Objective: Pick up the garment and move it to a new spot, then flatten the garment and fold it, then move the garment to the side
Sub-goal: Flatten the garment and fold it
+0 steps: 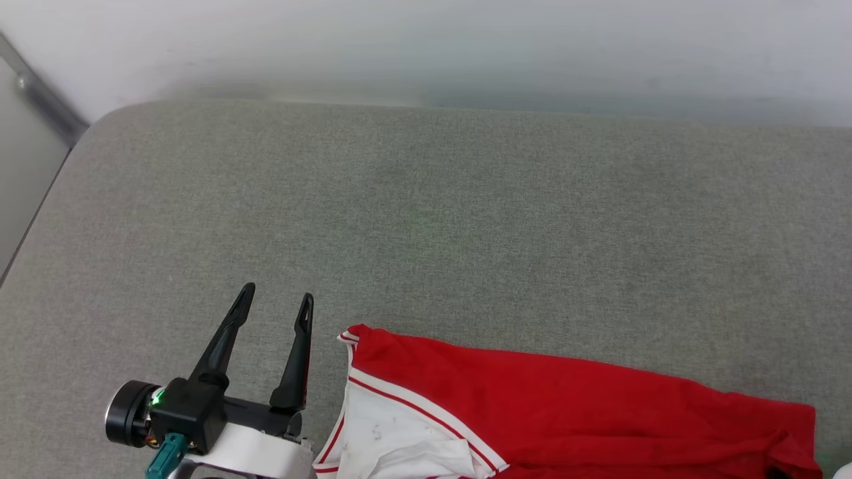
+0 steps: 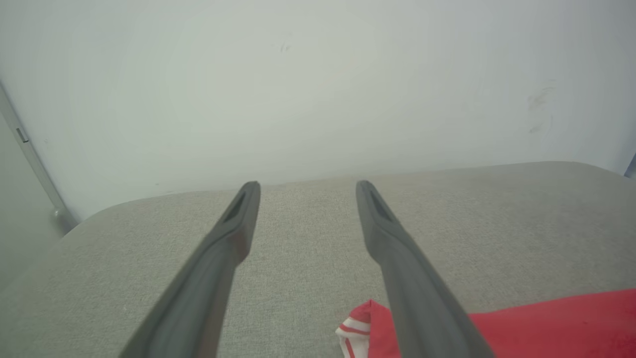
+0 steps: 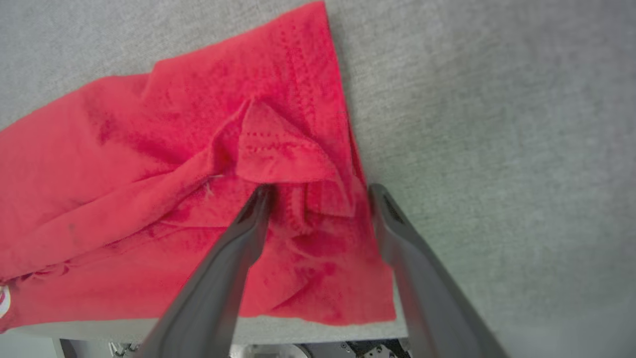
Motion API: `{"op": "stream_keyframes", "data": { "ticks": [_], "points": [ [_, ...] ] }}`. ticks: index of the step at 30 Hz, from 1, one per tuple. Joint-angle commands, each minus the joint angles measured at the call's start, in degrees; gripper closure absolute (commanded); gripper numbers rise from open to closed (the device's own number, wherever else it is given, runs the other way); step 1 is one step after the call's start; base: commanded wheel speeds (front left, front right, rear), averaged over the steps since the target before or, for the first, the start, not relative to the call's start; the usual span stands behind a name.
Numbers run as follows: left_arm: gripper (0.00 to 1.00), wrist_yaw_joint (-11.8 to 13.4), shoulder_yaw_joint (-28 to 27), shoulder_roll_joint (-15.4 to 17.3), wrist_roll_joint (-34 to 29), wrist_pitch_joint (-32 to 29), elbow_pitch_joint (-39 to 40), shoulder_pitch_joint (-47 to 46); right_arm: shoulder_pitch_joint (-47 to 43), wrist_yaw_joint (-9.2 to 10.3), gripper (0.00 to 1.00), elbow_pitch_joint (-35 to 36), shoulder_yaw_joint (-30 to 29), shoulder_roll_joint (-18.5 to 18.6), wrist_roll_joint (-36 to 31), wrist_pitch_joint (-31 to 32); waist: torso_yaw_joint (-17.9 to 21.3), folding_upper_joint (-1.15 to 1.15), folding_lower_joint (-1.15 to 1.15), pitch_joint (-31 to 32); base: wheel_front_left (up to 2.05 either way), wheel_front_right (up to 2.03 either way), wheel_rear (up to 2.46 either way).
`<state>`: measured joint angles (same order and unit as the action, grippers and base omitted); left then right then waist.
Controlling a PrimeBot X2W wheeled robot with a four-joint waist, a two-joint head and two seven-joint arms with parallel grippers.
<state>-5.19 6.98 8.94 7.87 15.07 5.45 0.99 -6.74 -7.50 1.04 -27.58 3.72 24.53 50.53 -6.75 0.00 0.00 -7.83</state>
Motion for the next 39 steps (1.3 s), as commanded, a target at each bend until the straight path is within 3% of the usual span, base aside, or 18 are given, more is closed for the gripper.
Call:
{"op": "stream_keyframes", "data": {
  "ticks": [1, 10, 18, 24, 27, 33, 39],
  "points": [
    [0.00, -0.33, -0.29, -0.01, -0.20, 0.12, -0.09, -0.56, 0.89, 0.02, 0.00, -0.51, -0.17, -0.17, 0.42, 0.10, -0.36, 0.00, 0.00, -0.35, 0.00, 0.00, 0.00],
    [0.00, -1.77, -1.18, -1.33, -1.17, 0.11, -0.27, -1.57, 2.18, 0.01, 0.00, -10.69, 3.27, 0.66, 3.91, -2.06, -1.92, 0.00, 0.00, -2.07, 0.00, 0.00, 0.00],
    [0.00, -2.16, -1.06, -1.71, -1.57, 0.12, -0.68, -1.77, 4.32, -0.42, 0.00, -16.09, 13.97, 0.94, 9.84, -6.15, -2.20, 0.00, 0.00, -2.08, 0.00, 0.00, 0.00],
    [0.00, -2.25, -1.36, -1.81, -1.61, 0.13, -1.13, -0.99, 3.65, -0.73, 0.00, -15.58, 19.50, 1.72, 12.63, -8.16, -1.71, 0.00, 0.00, -0.62, 0.00, 0.00, 0.00],
    [0.00, -2.28, -1.52, -1.95, -1.56, 0.12, -1.28, -0.57, 2.82, -0.73, 1.00, -15.45, 19.88, 2.81, 12.26, -9.12, -1.34, 0.00, 0.00, 0.04, 0.00, 0.00, 0.00],
    [0.00, -2.28, -1.45, -2.21, -1.54, 0.12, -1.39, -0.37, 1.79, 0.05, 1.00, -15.67, 17.21, 6.03, 10.62, -11.03, -0.65, 0.00, 0.00, 0.49, 0.00, 0.00, 0.00],
    [0.00, -2.30, -1.31, -1.92, -1.17, 0.12, -1.64, -0.29, 2.43, 0.16, 1.00, -17.41, 10.17, 9.26, 8.41, -14.31, -0.15, 0.00, 0.00, 0.90, 0.00, 0.00, 0.00]
  ]
}}
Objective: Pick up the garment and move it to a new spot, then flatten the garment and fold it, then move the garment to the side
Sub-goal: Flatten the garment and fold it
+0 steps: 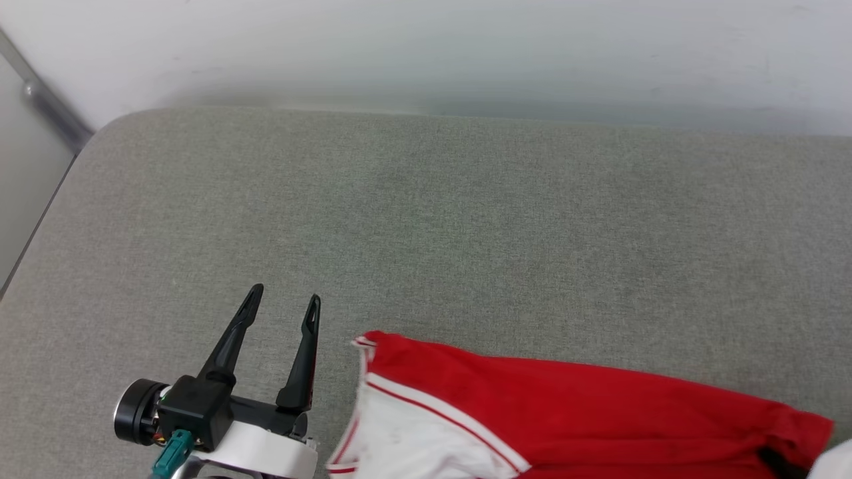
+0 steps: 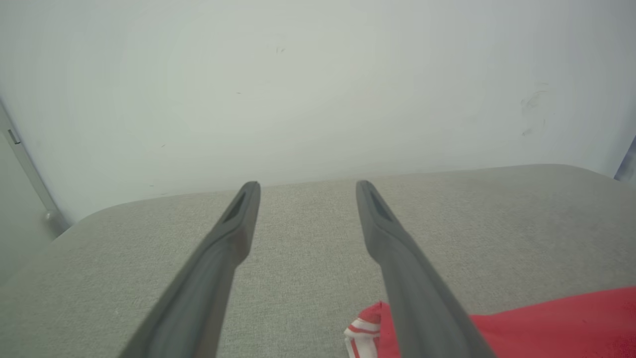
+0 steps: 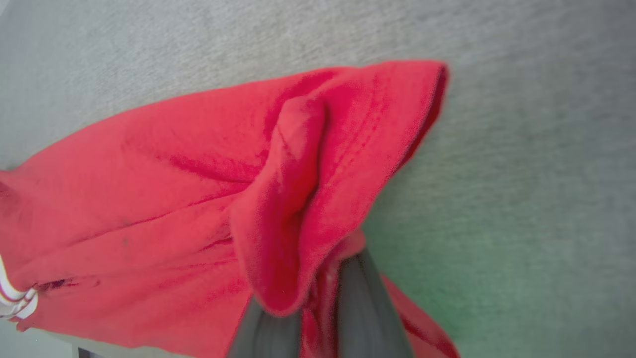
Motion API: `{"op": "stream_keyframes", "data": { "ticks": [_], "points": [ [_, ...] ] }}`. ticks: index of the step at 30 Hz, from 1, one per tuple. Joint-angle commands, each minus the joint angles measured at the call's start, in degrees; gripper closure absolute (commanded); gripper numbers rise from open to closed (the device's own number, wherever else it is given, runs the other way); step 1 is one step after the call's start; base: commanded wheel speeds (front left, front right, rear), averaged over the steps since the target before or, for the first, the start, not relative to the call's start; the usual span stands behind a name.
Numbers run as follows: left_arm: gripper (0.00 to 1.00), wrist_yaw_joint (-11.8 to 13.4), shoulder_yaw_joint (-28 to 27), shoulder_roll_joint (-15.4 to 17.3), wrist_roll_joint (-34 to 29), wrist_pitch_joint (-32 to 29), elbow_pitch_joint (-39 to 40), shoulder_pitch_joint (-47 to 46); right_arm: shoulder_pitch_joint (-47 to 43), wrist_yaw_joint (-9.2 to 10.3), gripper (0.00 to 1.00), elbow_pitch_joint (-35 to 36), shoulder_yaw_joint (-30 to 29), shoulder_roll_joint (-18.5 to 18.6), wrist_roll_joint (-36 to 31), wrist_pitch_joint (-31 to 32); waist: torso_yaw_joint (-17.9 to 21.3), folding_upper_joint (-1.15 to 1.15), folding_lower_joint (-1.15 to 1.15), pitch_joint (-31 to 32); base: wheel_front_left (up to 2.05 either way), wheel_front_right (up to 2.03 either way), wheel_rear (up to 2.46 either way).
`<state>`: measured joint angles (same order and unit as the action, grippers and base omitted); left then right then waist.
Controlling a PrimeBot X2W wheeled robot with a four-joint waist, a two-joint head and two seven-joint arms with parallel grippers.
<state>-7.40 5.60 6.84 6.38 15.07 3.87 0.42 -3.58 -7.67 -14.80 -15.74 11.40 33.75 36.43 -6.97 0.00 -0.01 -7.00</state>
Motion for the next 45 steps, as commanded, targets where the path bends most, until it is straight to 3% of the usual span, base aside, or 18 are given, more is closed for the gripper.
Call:
{"op": "stream_keyframes", "data": {
  "ticks": [1, 9, 19, 26, 32, 35, 40, 45],
  "points": [
    [0.00, -0.09, 0.10, 0.21, 0.34, 0.12, -0.09, 0.29, -0.68, 0.34, 1.00, -1.92, -2.81, 2.05, -1.16, -0.56, 0.12, 0.00, 0.01, 0.15, 0.00, 0.00, 0.00],
    [0.00, -0.10, 0.18, 0.15, 0.78, 0.12, -0.33, 1.04, -0.36, 0.25, 1.00, -3.18, -9.93, 4.14, -3.18, -1.63, 0.79, 0.00, 0.01, 1.35, 0.00, 0.00, 0.00],
    [0.00, -0.10, 0.14, -0.45, 1.18, 0.12, -0.66, 2.31, -3.88, 0.20, 1.00, 7.14, -7.36, 1.05, -0.65, 2.78, 1.35, 0.00, 0.01, 4.10, 0.00, 0.00, 0.00],
    [0.00, -0.10, 0.01, -0.84, 1.39, 0.12, -0.89, 2.80, -7.14, 0.20, 1.00, 20.42, -2.67, -4.01, 1.06, 10.17, 0.86, 0.00, 0.01, 5.45, 0.00, 0.00, 0.00],
    [0.00, -0.10, 0.36, -1.18, 1.64, 0.12, -1.16, 2.57, -6.59, 0.20, 1.00, 26.28, 3.11, -7.77, 2.94, 15.76, -0.25, 0.00, 0.01, 5.72, 0.00, 0.00, 0.00],
    [0.00, -0.11, 0.75, -1.18, 1.82, 0.12, -1.49, 1.96, -5.03, 0.20, 1.00, 26.15, 5.57, -8.52, 5.61, 16.93, -1.01, 0.00, 0.01, 5.60, 0.00, 0.00, 0.00],
    [0.00, -0.11, 0.83, -1.13, 1.84, 0.12, -1.63, 1.81, -2.72, 0.20, 1.00, 22.22, 11.66, -8.57, 12.28, 13.70, -2.25, 0.00, 0.01, 5.46, 0.00, 0.00, 0.00],
    [0.00, -0.11, 0.95, -0.77, 1.99, 0.12, -1.76, 1.51, 0.63, 0.20, 1.00, 17.88, 17.85, -8.60, 13.07, 9.68, -3.47, 0.00, 0.01, 5.14, 0.00, 0.00, 0.00]
  ]
}}
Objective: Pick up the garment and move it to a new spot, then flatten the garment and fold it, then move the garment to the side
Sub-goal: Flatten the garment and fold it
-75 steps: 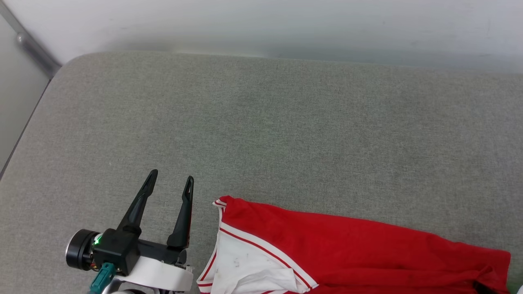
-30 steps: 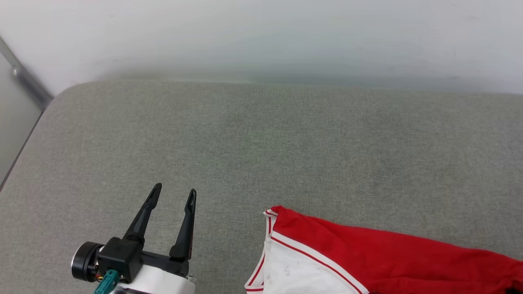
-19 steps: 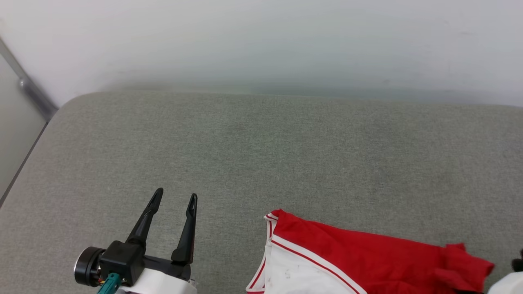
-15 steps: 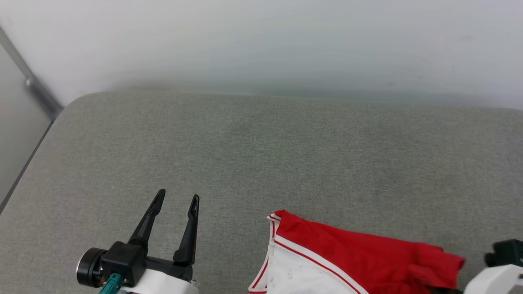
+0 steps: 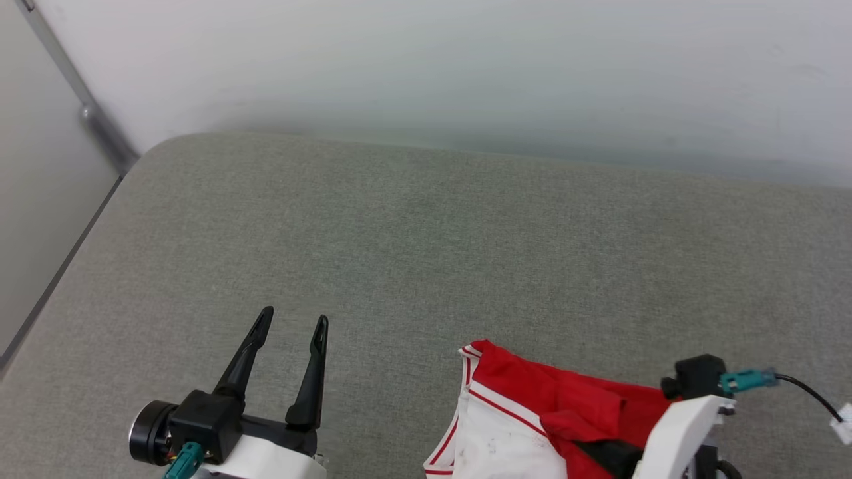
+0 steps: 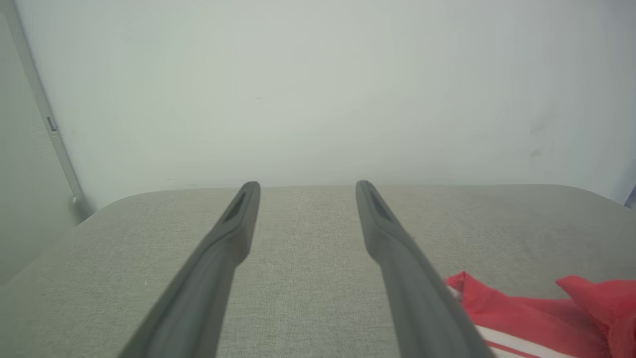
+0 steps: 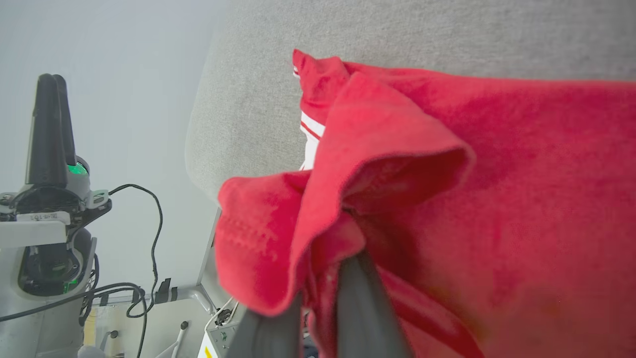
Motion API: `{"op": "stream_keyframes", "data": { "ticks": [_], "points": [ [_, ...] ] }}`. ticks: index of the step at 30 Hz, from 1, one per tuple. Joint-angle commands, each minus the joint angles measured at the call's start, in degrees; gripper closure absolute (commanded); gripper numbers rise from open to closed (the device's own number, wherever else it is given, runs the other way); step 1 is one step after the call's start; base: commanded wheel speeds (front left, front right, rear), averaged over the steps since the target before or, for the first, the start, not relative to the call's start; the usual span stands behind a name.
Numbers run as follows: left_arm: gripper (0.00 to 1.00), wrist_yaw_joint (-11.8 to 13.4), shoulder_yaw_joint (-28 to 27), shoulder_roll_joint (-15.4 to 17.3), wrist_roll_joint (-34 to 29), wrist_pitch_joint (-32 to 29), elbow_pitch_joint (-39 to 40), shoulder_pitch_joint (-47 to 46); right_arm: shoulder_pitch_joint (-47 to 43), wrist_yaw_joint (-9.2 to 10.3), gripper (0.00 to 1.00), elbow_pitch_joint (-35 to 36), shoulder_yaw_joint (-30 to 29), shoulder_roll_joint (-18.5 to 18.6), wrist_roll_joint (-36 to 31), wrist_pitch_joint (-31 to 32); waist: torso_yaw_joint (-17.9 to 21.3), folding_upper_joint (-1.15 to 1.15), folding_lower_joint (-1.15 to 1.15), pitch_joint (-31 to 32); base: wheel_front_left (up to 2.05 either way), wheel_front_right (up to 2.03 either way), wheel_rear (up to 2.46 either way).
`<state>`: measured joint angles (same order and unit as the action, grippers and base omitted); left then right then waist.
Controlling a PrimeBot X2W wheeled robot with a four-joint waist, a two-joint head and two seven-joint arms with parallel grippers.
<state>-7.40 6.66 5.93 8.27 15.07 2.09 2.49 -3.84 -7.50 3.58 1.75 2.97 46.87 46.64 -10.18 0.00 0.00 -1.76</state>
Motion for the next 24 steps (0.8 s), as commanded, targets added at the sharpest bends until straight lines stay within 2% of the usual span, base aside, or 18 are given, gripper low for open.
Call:
{"op": "stream_keyframes", "data": {
  "ticks": [1, 12, 13, 14, 18, 24],
  "points": [
    [0.00, -0.11, -0.10, 0.15, 0.12, 0.12, 0.04, -0.54, 1.65, 0.02, 1.00, -1.62, 1.22, -0.15, -0.37, -1.26, -0.46, 0.00, 0.00, -0.14, 0.00, 0.00, 0.00],
    [0.00, -0.11, 0.50, 0.47, 0.25, 0.12, -0.16, -1.08, 9.63, 0.02, 1.00, -14.11, 8.23, -0.15, -1.09, -8.21, -2.72, 0.00, 0.00, -0.97, 0.00, 0.00, 0.00],
    [0.00, -0.11, 0.53, 0.48, 0.26, 0.12, -0.16, -1.09, 10.36, 0.02, 0.17, -14.92, 8.75, -0.15, -2.14, -8.58, -2.85, 0.00, 0.00, -1.04, 0.00, 0.00, 0.00],
    [0.00, -0.11, 0.58, 0.46, 0.25, 0.12, -0.19, -1.12, 10.89, 0.02, 0.00, -15.63, 9.35, -0.15, -2.76, -8.77, -2.99, 0.00, 0.00, -1.11, 0.00, 0.00, 0.00],
    [0.00, -0.11, 0.41, 0.45, 0.24, 0.12, -0.27, -0.99, 12.05, 0.02, 0.00, -16.02, 11.91, -0.14, -2.50, -9.92, -3.18, 0.00, 0.00, -1.05, 0.00, 0.00, 0.00],
    [0.00, -0.11, -0.20, 0.51, 0.10, 0.12, -0.50, -0.47, 12.77, 0.02, 0.00, -12.52, 17.45, -0.08, 0.69, -9.78, -2.35, 0.00, 0.00, -0.44, 0.00, 0.00, 0.00]
  ]
}}
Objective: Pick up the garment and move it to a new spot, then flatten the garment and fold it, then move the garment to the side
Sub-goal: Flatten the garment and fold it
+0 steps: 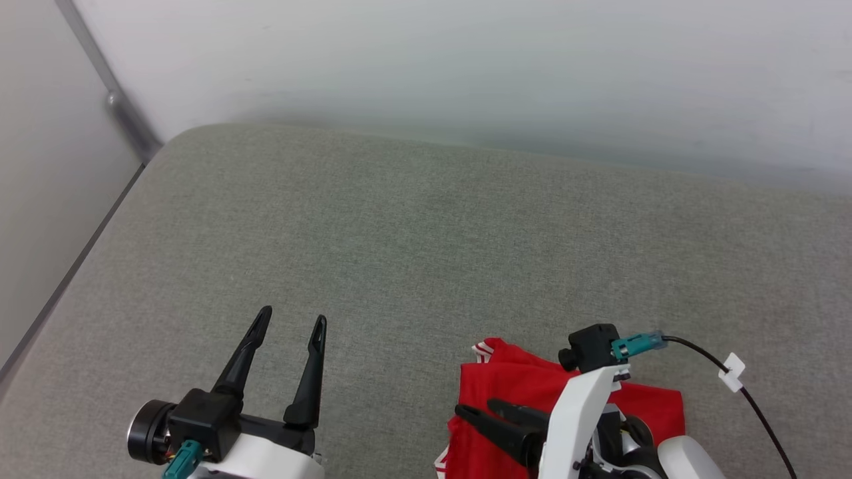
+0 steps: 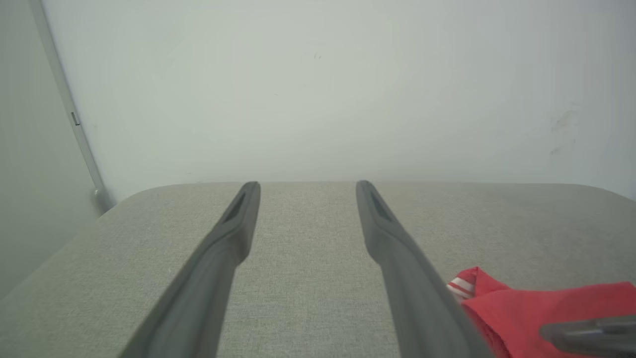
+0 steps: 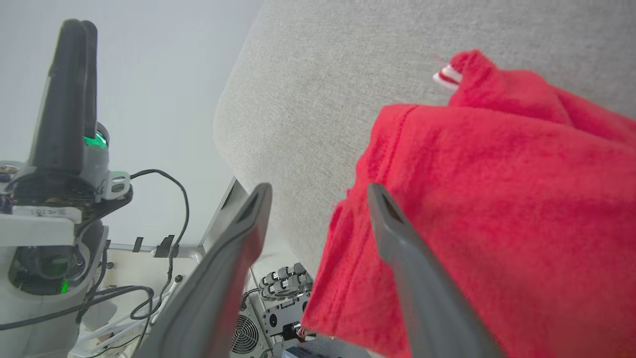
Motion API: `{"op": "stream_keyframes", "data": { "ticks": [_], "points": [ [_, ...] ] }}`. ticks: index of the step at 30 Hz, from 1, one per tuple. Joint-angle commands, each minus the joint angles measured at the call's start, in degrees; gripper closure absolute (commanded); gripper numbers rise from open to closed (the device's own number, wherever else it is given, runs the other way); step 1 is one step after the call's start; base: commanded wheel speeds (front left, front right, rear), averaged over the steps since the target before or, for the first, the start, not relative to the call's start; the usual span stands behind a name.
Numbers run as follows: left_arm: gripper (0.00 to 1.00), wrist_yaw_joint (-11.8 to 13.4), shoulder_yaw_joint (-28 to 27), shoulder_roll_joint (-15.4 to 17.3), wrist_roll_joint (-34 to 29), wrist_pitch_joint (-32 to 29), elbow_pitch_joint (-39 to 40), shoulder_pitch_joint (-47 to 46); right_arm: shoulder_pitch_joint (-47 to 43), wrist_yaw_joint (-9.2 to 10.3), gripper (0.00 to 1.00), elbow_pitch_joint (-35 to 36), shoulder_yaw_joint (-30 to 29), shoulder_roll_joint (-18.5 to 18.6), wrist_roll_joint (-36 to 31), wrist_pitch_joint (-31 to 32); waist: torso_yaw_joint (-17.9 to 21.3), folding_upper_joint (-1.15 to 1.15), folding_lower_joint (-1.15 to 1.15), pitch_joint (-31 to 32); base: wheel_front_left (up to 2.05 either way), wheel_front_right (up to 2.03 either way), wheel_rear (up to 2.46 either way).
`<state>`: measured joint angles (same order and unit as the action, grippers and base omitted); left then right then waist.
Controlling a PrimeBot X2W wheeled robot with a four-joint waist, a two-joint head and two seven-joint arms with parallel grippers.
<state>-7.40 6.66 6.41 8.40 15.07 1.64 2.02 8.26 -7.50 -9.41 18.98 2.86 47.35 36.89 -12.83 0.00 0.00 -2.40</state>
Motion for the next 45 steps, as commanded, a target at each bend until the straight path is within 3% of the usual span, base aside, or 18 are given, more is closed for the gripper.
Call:
{"op": "stream_keyframes", "data": {
  "ticks": [1, 6, 11, 17, 20, 24, 33, 45],
  "points": [
    [0.00, -0.11, -0.17, 0.01, -0.06, 0.12, -0.06, -0.04, 0.85, 0.02, 0.00, 1.02, 0.65, 0.04, 0.30, -0.15, 0.50, 0.00, 0.00, 0.31, 0.00, 0.00, 0.00],
    [0.00, -0.11, -0.21, -0.27, -0.29, 0.12, 0.30, -0.16, 2.53, 0.02, 0.00, 3.23, -1.46, 0.03, -4.08, -1.55, 1.68, 0.00, 0.00, 0.71, 0.00, 0.00, 0.00],
    [0.00, -0.11, -0.45, -0.71, -0.25, 0.12, 0.74, -0.13, 4.97, 0.02, 0.00, 6.71, -6.08, 0.61, -18.46, -5.07, 3.20, 0.00, 0.00, 0.68, 0.00, 0.00, 0.00],
    [0.00, -0.11, -1.02, -1.31, 0.41, 0.12, 1.13, -0.25, 4.42, 0.02, 0.00, 10.22, -10.84, 7.78, -31.01, -14.79, 5.50, 0.00, 0.00, 0.79, 0.00, 0.00, 0.00],
    [0.00, -0.10, -1.43, -1.50, 0.67, 0.12, 1.30, 0.08, 2.56, 0.02, 0.00, 11.02, -13.38, 11.12, -33.41, -20.97, 6.79, 0.00, 0.00, 1.01, 0.00, 0.00, 0.00],
    [0.00, -0.11, -1.68, -1.84, 1.11, 0.12, 1.46, 0.32, -0.51, 0.02, 0.00, 12.72, -17.34, 12.81, -33.94, -27.65, 8.07, 0.00, 0.00, 1.05, 0.00, 0.00, 0.00],
    [0.00, -0.11, -2.01, -2.16, 1.99, 0.12, 1.69, 1.16, -8.43, 0.02, 0.00, 18.83, -23.65, 9.98, -34.37, -36.45, 9.58, 0.00, 0.00, 1.00, 0.00, 0.00, 0.00],
    [0.00, -0.11, -0.55, -2.30, 2.26, 0.12, 1.41, 2.49, -16.48, 0.02, 0.00, 21.97, -26.17, 3.18, -35.77, -40.53, 8.80, 0.00, 0.00, 1.29, 0.00, 0.00, 0.00]
  ]
}}
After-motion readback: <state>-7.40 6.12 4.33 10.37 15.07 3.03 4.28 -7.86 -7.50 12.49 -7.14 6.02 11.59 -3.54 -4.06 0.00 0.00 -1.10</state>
